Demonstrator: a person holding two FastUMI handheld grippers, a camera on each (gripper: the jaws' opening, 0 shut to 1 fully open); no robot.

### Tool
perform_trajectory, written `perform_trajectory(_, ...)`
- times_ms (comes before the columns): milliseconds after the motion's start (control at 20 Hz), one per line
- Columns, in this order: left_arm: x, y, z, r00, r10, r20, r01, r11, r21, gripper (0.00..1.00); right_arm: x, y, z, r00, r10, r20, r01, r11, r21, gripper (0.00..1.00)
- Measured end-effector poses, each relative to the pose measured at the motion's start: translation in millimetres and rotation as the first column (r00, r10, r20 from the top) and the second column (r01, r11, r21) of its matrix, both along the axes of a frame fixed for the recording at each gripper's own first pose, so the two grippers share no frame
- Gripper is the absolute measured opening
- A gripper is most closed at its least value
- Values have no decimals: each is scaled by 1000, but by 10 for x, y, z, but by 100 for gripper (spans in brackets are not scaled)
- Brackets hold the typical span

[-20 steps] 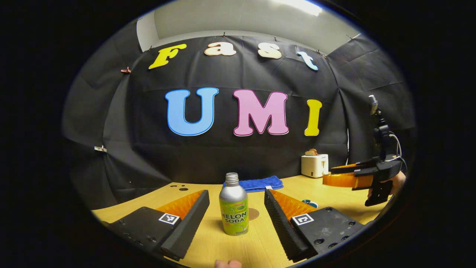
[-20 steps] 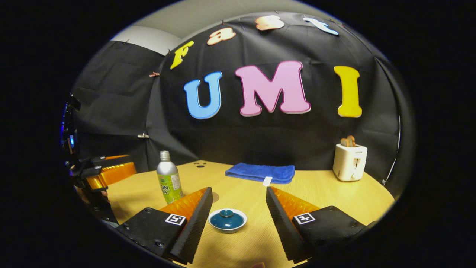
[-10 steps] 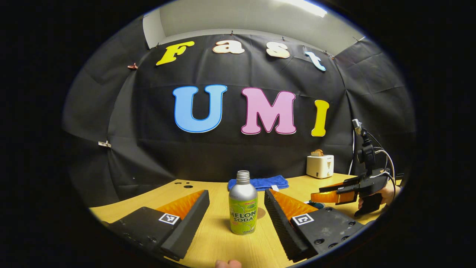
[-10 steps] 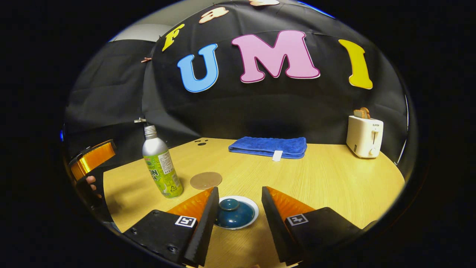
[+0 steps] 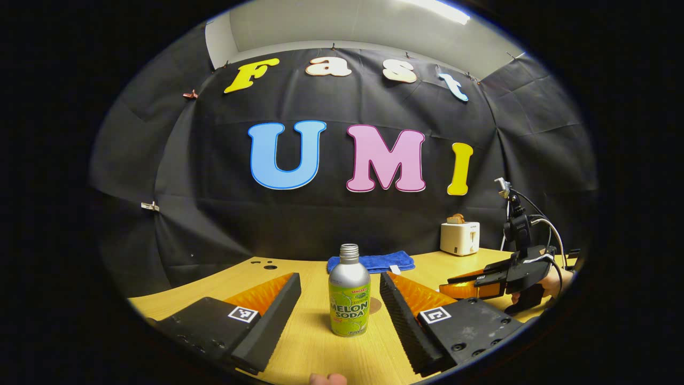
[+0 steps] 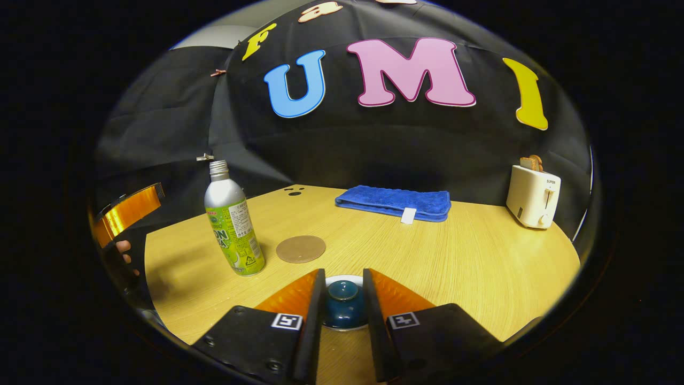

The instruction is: Open the teacup lid with one hand, grasp the water bottle and pour water into the teacup with the other hand; after pouring, place the water bottle on the coaster and then close the teacup lid.

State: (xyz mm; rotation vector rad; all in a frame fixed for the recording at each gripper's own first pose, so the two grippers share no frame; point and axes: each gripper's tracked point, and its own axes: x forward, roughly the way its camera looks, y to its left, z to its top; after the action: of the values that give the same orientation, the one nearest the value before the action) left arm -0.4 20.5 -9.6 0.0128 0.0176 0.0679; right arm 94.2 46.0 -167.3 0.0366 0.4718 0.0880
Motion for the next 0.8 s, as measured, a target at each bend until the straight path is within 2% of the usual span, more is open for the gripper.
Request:
perform_trajectory(100, 0, -1, -9, 1000, -1, -4, 1, 1000, -3, 94, 0, 22, 5, 1000, 2, 3, -3, 1000, 19, 41)
perform_trajectory(150, 2, -5, -5, 1000, -1, -5, 1, 1000, -4, 94, 18, 24, 0, 1000, -2, 4, 2, 1000, 23, 45)
perform_trajectory(200, 5, -6, -15, 1000, -3, -7, 3, 1000, -4, 94, 8, 29, -4, 1000, 1, 6, -2, 1000, 26, 33)
perform_trajectory(250, -2, 0, -14, 1000, -4, -8, 4, 1000, -4, 94, 18, 35, 3, 1000, 4, 7, -4, 1000, 30, 33)
perform_trajectory(300, -5, 2, -20, 1000, -5, -10, 5, 1000, -4, 94, 23, 34, 2, 1000, 8, 7, -8, 999, 37, 26)
perform_trajectory(350, -2, 5, -26, 1000, -4, -11, 4, 1000, -5, 94, 15, 40, 11, 1000, 9, 10, -9, 999, 50, 31)
perform_trajectory(400, 2, 7, -31, 1000, -5, -12, 5, 1000, -6, 94, 9, 53, 52, 1000, 8, 21, -9, 998, 67, 26)
perform_trajectory(450, 2, 6, -38, 1000, -6, -13, 6, 1000, -7, 94, 30, 43, 99, 999, 3, 34, -6, 997, 76, 31)
perform_trajectory(500, 4, 8, -53, 1000, -8, -16, 8, 1000, -9, 94, 47, 26, 147, 999, -4, 50, 0, 997, 75, 26)
perform_trajectory(550, 15, 6, -65, 1000, -11, -18, 11, 1000, -11, 94, 50, 1, 201, 998, -9, 65, 5, 997, 72, 31)
perform_trajectory(800, 79, -101, -231, 997, -51, -59, 50, 998, -29, 94, -95, -123, 563, 988, -27, 149, 16, 997, 80, 31)
